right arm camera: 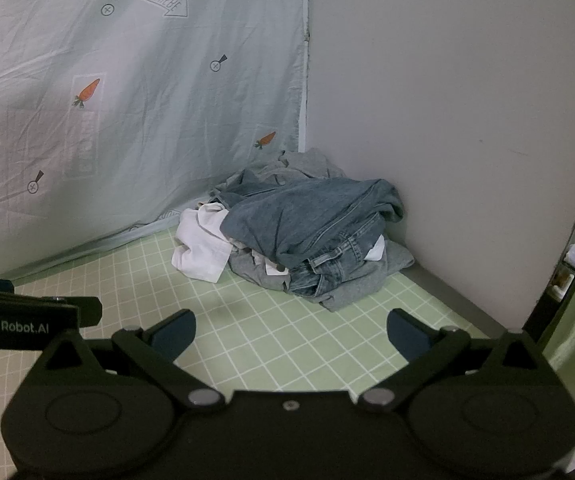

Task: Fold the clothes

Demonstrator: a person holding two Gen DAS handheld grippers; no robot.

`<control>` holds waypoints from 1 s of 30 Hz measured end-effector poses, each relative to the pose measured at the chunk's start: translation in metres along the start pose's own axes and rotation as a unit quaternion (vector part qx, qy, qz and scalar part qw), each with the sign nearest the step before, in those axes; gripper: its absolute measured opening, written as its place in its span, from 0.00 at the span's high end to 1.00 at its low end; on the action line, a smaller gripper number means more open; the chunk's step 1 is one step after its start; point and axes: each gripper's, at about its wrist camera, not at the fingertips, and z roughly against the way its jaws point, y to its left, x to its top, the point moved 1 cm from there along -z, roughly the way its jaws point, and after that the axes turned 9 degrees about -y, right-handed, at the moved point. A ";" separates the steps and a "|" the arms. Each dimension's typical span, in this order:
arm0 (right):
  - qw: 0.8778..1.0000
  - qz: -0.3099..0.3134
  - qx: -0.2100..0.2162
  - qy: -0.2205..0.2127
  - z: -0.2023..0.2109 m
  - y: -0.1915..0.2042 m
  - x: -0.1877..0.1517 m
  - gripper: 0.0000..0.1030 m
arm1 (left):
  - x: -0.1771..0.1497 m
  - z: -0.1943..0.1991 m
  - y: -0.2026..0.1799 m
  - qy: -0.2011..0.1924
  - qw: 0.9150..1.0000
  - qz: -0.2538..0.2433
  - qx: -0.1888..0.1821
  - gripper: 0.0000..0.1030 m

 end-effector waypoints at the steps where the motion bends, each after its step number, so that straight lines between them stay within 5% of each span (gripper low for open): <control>1: 1.000 0.000 0.000 0.000 0.000 0.000 0.000 0.00 | 0.000 0.000 0.000 0.000 1.000 0.000 0.000 0.00; 19: 0.999 -0.030 -0.004 -0.009 -0.016 -0.018 0.002 0.00 | 0.009 -0.014 0.005 0.007 0.999 0.037 -0.008 0.00; 30: 0.996 -0.084 -0.016 -0.003 -0.092 -0.051 0.020 0.00 | 0.036 -0.061 0.002 0.013 0.999 0.042 -0.020 0.00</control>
